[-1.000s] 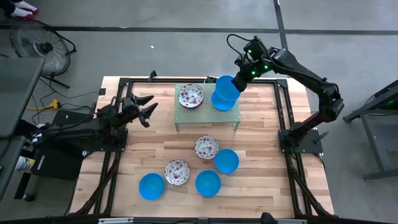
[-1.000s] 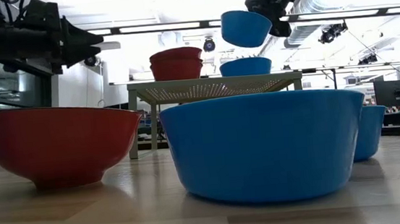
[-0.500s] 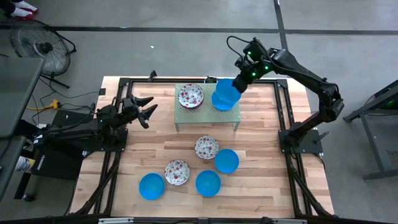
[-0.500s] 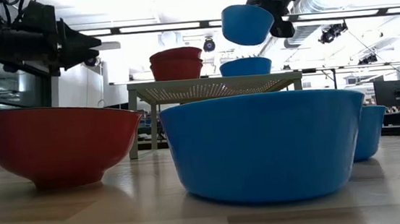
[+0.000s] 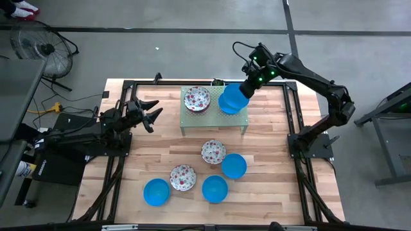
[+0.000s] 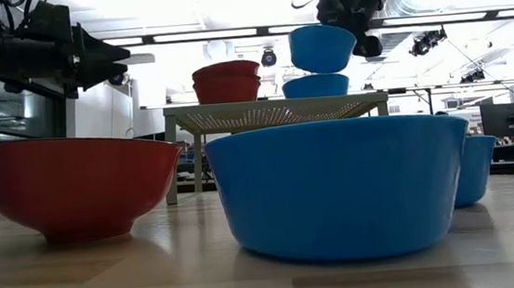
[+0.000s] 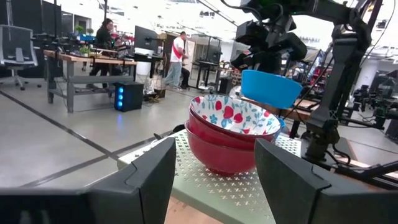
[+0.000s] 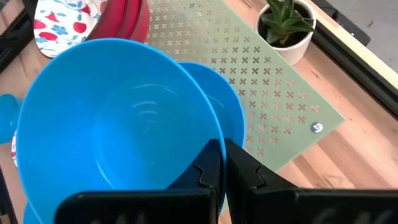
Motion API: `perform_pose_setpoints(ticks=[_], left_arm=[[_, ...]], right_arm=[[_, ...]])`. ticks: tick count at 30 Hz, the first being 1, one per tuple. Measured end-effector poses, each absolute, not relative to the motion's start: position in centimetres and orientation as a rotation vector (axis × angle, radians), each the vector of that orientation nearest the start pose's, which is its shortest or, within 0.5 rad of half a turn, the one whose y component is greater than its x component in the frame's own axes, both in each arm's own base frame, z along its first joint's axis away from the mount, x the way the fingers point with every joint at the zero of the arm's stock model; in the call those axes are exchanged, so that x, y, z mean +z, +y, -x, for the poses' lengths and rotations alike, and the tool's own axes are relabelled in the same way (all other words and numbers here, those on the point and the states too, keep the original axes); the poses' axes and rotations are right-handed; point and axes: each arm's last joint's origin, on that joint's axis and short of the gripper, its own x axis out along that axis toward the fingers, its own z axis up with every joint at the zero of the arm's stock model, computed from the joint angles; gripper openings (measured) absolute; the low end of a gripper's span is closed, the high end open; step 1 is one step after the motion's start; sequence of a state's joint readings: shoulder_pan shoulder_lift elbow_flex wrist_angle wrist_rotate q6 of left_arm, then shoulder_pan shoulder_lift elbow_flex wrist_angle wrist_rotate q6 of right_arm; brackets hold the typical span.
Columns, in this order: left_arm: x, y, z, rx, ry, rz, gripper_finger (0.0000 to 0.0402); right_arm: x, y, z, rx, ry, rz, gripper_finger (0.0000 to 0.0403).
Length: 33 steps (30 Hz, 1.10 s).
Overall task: Pick & Place Mini bowls
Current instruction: Stack the blue bowl on the blue bowl on the shelf
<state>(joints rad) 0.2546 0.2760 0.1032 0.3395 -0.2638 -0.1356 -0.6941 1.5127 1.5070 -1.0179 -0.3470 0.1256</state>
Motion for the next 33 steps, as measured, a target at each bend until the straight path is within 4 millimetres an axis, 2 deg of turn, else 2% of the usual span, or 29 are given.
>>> perform_pose_setpoints(ticks=[33], left_arm=[[20.84, 3.49, -10.69, 0.481, -0.194, 0.101, 0.0213]], right_arm=[[33.91, -18.14, -23.48, -0.398, 0.95, -0.617, 0.0]])
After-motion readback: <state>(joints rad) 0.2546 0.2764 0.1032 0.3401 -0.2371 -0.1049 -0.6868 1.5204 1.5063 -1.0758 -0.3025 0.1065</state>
